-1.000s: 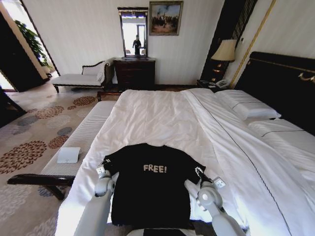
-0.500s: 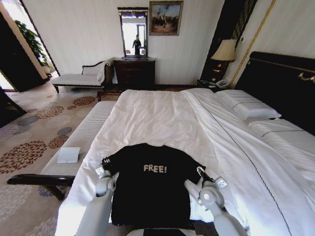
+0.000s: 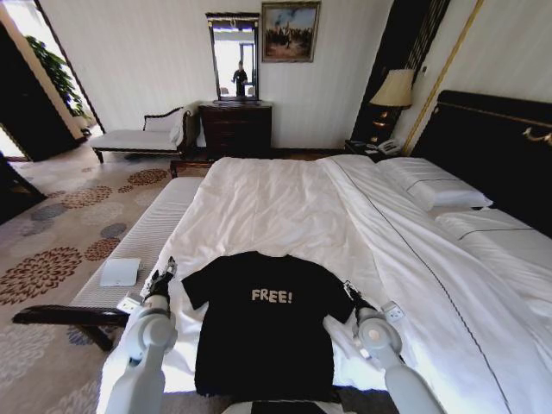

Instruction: Fold the clothes on the bed.

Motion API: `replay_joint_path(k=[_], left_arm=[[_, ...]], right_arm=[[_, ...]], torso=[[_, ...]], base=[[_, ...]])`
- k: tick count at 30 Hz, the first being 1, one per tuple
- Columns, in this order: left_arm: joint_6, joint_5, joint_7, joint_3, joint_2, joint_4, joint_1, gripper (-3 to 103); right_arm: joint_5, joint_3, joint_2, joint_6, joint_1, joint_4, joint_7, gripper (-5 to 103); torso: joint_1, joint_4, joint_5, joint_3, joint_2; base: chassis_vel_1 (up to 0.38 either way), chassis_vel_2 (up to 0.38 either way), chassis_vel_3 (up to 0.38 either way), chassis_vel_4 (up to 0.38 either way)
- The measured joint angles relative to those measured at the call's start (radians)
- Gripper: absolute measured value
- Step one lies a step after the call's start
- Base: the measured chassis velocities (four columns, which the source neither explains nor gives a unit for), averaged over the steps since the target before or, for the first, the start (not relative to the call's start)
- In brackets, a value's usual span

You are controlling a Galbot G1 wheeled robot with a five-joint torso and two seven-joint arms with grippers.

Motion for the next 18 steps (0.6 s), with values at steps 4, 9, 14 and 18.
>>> replay_joint_path(k=[4,9,14,18], left_arm=[[-0.014,0.038,0.066,-0.015,-0.003,0.008,0.064,99],[-0.028,0.051,0.118,-0.003,-0.014,0.006,0.103,100],[-0.038,0.066,0.121,0.009,-0.029,-0.001,0.12,100],[-0.042,0.074,0.116,0.018,-0.039,-0.001,0.121,100]], right_arm=[[0.011,-0.001,0.001,-0.002,0.007,-0.03,-0.059,100],[-0.035,0.01,0.016,0.02,0.004,-0.061,-0.077,100],[-0.07,0.034,0.02,0.044,-0.024,-0.039,-0.076,100],[-0.069,0.045,0.025,0.053,-0.028,-0.044,-0.075,100]], torso=[[0.0,0.0001,0.0,0.0,0.0],[0.0,-0.0001,0.0001,0.0,0.0],[0.0,-0.0003,0.0,0.0,0.0],[0.0,-0.0003,0.0,0.0,0.0]], base=[[0.0,0.0,0.0,0.0],[0.0,0.0,0.0,0.0],[0.0,0.0,0.0,0.0],[0.0,0.0,0.0,0.0]])
